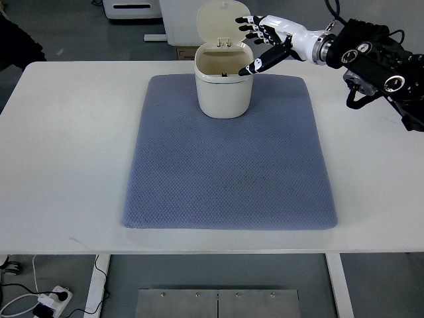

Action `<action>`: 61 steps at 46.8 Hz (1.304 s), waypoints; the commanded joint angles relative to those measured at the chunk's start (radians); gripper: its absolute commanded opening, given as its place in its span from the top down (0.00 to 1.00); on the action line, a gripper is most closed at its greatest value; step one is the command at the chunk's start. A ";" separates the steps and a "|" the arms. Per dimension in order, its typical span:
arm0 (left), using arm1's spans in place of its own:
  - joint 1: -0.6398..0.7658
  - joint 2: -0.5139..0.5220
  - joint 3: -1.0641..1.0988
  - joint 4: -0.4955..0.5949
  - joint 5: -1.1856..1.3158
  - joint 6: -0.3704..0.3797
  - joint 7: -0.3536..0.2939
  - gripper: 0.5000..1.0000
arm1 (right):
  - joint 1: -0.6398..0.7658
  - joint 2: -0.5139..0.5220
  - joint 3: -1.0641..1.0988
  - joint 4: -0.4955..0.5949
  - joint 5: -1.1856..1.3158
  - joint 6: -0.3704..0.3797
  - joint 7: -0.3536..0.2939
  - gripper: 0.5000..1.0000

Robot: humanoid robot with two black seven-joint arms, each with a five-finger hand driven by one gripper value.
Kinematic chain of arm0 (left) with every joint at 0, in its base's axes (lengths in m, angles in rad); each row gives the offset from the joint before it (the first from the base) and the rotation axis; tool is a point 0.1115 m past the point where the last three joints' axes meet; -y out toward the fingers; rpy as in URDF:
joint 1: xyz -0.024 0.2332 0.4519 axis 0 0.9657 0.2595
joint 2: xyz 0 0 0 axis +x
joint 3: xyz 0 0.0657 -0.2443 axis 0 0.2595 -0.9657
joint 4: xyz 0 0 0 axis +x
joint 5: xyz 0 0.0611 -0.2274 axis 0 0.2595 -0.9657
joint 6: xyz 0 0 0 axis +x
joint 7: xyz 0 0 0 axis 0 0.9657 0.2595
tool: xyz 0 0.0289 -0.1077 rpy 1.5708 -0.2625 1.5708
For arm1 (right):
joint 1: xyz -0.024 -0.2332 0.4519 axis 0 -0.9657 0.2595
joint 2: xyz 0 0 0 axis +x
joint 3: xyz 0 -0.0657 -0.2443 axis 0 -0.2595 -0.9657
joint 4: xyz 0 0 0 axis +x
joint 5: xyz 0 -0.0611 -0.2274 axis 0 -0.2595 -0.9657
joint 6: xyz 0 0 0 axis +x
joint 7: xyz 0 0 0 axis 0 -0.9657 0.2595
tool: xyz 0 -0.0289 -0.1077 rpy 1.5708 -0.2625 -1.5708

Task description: Put lemon in trash with right hand

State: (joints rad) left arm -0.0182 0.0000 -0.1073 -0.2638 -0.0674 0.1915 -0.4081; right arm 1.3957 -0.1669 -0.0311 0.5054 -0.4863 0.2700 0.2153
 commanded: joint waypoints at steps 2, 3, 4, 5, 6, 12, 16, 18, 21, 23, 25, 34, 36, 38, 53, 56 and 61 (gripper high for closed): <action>0.000 0.000 0.000 0.000 0.000 0.000 0.000 0.00 | -0.012 -0.052 0.019 0.035 0.011 0.000 0.004 0.06; 0.000 0.000 0.000 0.000 0.000 0.000 0.000 0.00 | -0.018 -0.063 0.026 0.041 0.014 0.000 0.006 0.06; 0.000 0.000 0.000 0.000 0.000 0.000 0.000 0.00 | -0.026 -0.075 0.034 0.047 0.015 0.000 0.006 0.05; 0.000 0.000 0.000 0.000 0.000 0.000 0.000 0.00 | -0.030 -0.088 0.042 0.051 0.018 0.000 0.006 0.05; 0.000 0.000 0.000 0.000 0.000 0.000 0.000 0.00 | -0.037 -0.098 0.051 0.058 0.018 0.001 0.004 0.05; 0.000 0.000 0.000 0.000 0.000 0.000 0.000 0.00 | -0.086 -0.152 0.126 0.084 0.037 0.000 0.003 0.05; 0.000 0.000 0.000 0.000 0.000 0.000 0.000 0.00 | -0.127 -0.178 0.186 0.091 0.052 0.000 0.003 0.05; 0.000 0.000 0.000 0.000 0.000 0.000 0.000 0.00 | -0.150 -0.186 0.220 0.096 0.061 0.000 0.003 0.05; 0.000 0.000 0.000 0.000 0.000 0.000 0.000 0.00 | -0.187 -0.194 0.273 0.099 0.081 0.000 0.003 0.05; 0.000 0.000 0.000 0.000 0.000 0.000 0.000 0.00 | -0.211 -0.197 0.310 0.099 0.094 -0.002 0.001 0.05; 0.000 0.000 0.000 0.000 0.000 0.000 0.000 0.00 | -0.234 -0.200 0.344 0.099 0.109 -0.002 -0.001 0.05; 0.000 0.000 0.000 0.000 0.000 0.000 0.000 0.00 | -0.316 -0.206 0.450 0.099 0.166 -0.005 0.003 0.05; 0.000 0.000 0.000 0.000 0.000 0.000 0.000 0.00 | -0.330 -0.206 0.471 0.099 0.179 -0.006 0.003 0.05; 0.000 0.000 0.000 0.000 0.000 0.000 0.000 0.00 | -0.343 -0.206 0.494 0.101 0.195 -0.008 0.003 0.05; 0.000 0.000 0.000 0.000 0.000 0.000 0.000 0.00 | -0.480 -0.218 0.586 0.151 0.267 -0.008 -0.004 0.04; 0.000 0.000 0.000 0.000 0.000 0.000 0.000 0.00 | -0.520 -0.218 0.619 0.166 0.287 -0.017 0.001 0.05; 0.000 0.000 0.000 0.000 0.000 0.000 0.000 0.00 | -0.583 -0.209 0.684 0.174 0.299 -0.025 0.004 0.05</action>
State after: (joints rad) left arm -0.0182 0.0000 -0.1072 -0.2638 -0.0674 0.1919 -0.4082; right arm 0.8431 -0.3833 0.6180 0.6775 -0.1915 0.2506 0.2177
